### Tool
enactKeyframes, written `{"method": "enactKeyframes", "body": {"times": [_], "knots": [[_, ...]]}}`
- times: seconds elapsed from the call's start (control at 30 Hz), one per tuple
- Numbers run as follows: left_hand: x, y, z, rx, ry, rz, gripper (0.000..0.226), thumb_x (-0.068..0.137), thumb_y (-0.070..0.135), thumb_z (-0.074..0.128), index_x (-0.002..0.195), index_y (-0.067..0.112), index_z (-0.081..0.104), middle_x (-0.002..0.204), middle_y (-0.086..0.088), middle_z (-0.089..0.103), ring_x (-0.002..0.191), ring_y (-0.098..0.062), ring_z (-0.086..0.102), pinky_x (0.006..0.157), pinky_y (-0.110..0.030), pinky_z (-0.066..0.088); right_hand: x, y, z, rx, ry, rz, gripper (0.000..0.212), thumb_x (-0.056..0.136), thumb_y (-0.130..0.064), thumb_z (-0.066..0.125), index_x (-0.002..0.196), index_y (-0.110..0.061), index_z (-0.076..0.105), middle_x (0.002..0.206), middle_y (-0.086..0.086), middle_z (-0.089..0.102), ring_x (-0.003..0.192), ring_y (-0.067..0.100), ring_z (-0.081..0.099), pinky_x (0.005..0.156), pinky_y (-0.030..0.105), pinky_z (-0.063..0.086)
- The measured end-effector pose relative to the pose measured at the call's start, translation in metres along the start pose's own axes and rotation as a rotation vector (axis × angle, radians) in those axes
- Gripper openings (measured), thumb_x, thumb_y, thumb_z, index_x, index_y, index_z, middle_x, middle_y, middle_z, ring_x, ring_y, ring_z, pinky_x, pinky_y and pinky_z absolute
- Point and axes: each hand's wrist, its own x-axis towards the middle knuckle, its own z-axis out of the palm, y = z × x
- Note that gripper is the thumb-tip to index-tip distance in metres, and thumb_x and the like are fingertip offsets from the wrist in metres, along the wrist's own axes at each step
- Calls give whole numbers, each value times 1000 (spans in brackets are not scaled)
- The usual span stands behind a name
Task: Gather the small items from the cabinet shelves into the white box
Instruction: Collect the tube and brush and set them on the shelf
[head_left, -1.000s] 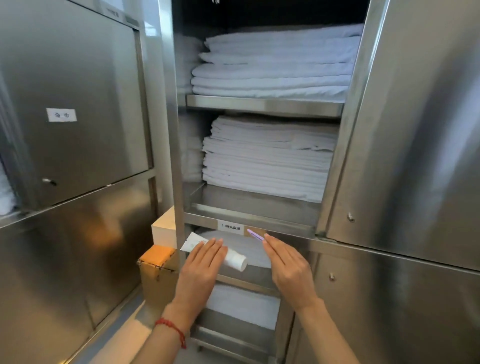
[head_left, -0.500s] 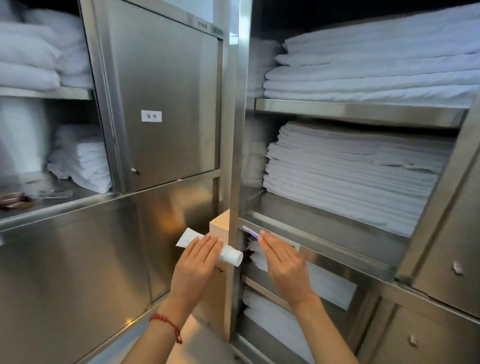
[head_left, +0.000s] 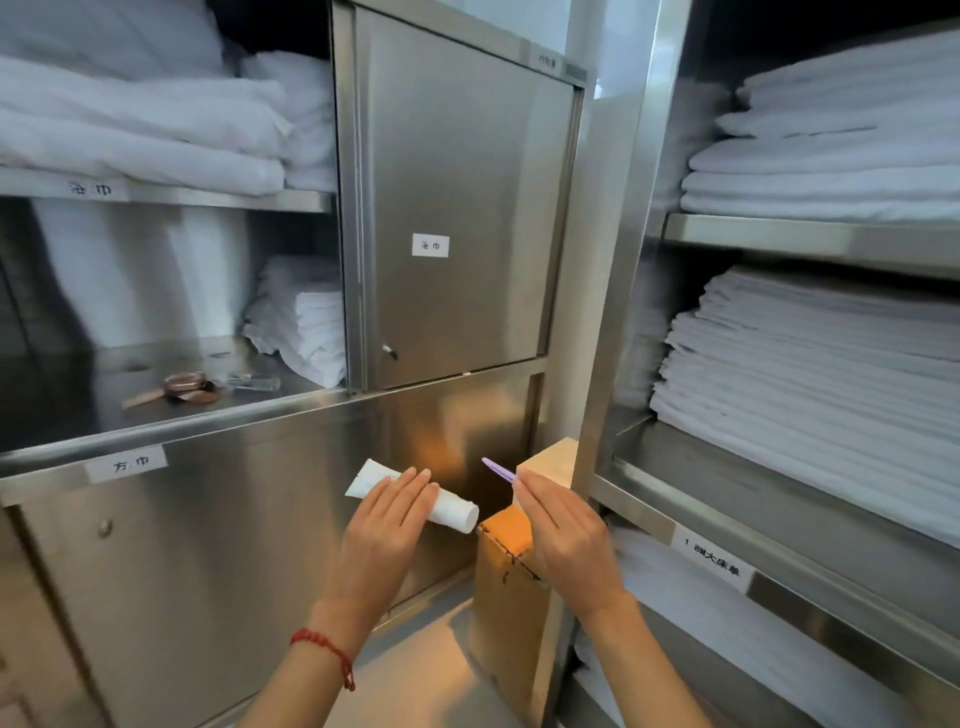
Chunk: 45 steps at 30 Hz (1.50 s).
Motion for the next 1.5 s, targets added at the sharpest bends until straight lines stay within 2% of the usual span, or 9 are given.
{"method": "enactKeyframes", "body": {"times": [0.2, 0.37, 0.43, 0.53, 0.8, 1.07, 1.27, 1.37, 1.5], "knots": [[3, -63, 7, 38, 12, -19, 54, 46, -12, 84, 97, -1, 72, 105, -17, 69, 96, -32, 68, 82, -49, 52, 39, -28, 61, 64, 29, -18, 41, 103, -19, 34, 105, -2, 71, 104, 11, 71, 95, 21, 69, 84, 30, 51], [-2, -118, 9, 77, -4, -51, 54, 46, -10, 85, 98, -1, 72, 105, -16, 69, 97, -32, 67, 83, -48, 52, 68, -51, 110, 73, 33, -24, 25, 79, -8, 70, 103, -2, 72, 103, 11, 71, 94, 22, 69, 87, 29, 47], [-4, -139, 9, 92, -6, -54, 55, 46, -10, 85, 99, -1, 71, 106, -17, 69, 98, -32, 67, 83, -49, 52, 82, -61, 128, 94, 62, -45, 22, 93, -11, 54, 103, -2, 72, 103, 11, 71, 94, 22, 69, 87, 28, 47], [-6, -174, 11, 114, 11, -54, 54, 47, -13, 83, 98, -1, 71, 105, -17, 69, 97, -32, 67, 84, -48, 52, 100, -79, 156, 147, 72, -57, 42, 103, -19, 34, 103, -3, 72, 103, 11, 71, 95, 21, 69, 87, 28, 48], [-22, -264, 27, 181, 122, -2, 38, 79, -5, 48, 114, 7, 52, 110, -14, 68, 102, -29, 66, 96, -40, 41, 133, -119, 229, 204, 82, -68, 35, 101, -14, 38, 105, -2, 71, 106, 13, 70, 97, 21, 68, 89, 29, 50], [-28, -328, 34, 213, 111, -37, 40, 74, -10, 57, 111, 5, 58, 112, -14, 67, 104, -28, 64, 100, -38, 39, 166, -148, 288, 268, 111, -99, 39, 103, -13, 34, 104, -1, 71, 104, 14, 70, 94, 23, 69, 83, 30, 54], [-28, -365, 46, 299, 102, -72, 35, 85, -8, 39, 104, 2, 67, 106, -15, 69, 98, -29, 67, 92, -40, 42, 184, -152, 342, 330, 118, -117, 36, 101, -9, 36, 104, 0, 71, 106, 15, 70, 94, 23, 69, 83, 32, 56], [-27, -388, 56, 358, 105, -89, 41, 97, -5, 26, 104, 2, 66, 107, -15, 69, 97, -30, 68, 92, -41, 42, 197, -155, 373, 368, 130, -120, 25, 91, 0, 50, 103, -1, 72, 106, 14, 70, 94, 22, 69, 85, 31, 54], [-19, -416, 73, 389, 98, -125, 32, 82, -5, 43, 108, 4, 60, 108, -16, 68, 97, -30, 67, 96, -39, 41, 216, -155, 415, 457, 98, -150, 30, 75, 6, 64, 104, 0, 72, 109, 13, 69, 97, 22, 68, 84, 31, 55]]}}
